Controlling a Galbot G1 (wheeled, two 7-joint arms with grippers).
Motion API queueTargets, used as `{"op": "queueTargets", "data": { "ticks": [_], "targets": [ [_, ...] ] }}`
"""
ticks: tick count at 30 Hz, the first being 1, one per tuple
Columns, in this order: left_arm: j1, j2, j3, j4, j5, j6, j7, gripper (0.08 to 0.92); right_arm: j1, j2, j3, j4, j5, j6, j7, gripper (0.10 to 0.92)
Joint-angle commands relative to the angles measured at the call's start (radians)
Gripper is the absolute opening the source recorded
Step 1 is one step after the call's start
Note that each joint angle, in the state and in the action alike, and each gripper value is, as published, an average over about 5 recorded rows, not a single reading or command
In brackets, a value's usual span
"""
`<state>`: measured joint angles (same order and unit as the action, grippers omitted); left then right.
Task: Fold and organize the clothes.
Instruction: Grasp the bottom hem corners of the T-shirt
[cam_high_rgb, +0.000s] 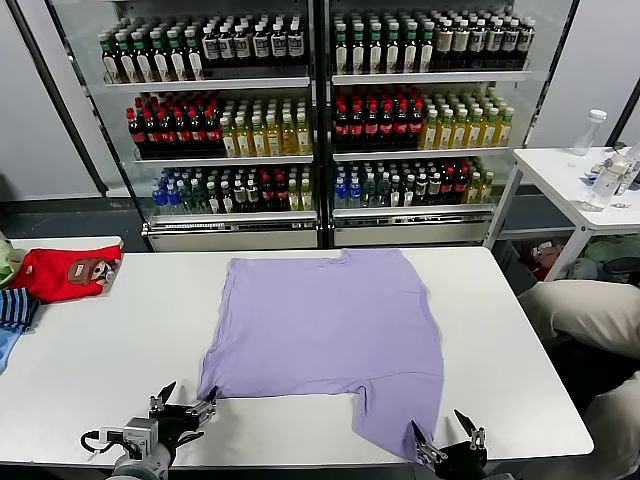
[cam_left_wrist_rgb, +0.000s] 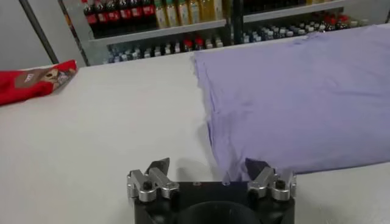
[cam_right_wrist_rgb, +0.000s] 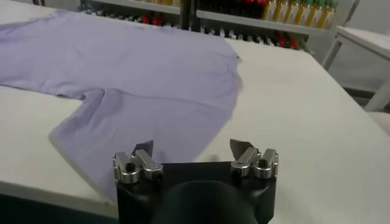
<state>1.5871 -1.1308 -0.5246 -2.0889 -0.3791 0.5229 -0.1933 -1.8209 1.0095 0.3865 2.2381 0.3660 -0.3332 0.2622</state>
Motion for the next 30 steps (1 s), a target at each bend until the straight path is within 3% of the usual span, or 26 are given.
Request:
{"op": "queueTargets", "data": {
  "ticks": [1,12,17,21,26,30],
  "targets": [
    [-0.001,-0.002,0.001,0.016,-0.014,0.009,-0.002,0.62,-0.011,0.001,-0.009,-0.014,0.059,-0.013,0.01,0.604],
    [0.007,-0.01,0.016,-0.002,-0.03,0.004,0.007,0.316,0.024,0.002,-0.014,-0.04,0.109,0.001,-0.023,0.293],
    [0.008,-0.018,0.025,-0.019,-0.028,0.006,0.01,0.17,0.02,-0.023,0.079,0.029,0.141,0.021,-0.069,0.154],
    [0.015,-0.019,0.022,-0.058,-0.023,0.008,0.01,0.093,-0.063,-0.042,0.169,0.146,0.15,0.007,-0.093,0.118],
    [0.074,0.007,0.005,-0.15,-0.011,0.01,-0.001,0.085,-0.201,-0.054,0.244,0.254,0.14,-0.006,-0.099,0.116],
    [0.189,0.041,-0.012,-0.231,0.002,0.009,-0.031,0.085,-0.285,-0.058,0.261,0.311,0.117,-0.003,-0.098,0.116]
  ]
}}
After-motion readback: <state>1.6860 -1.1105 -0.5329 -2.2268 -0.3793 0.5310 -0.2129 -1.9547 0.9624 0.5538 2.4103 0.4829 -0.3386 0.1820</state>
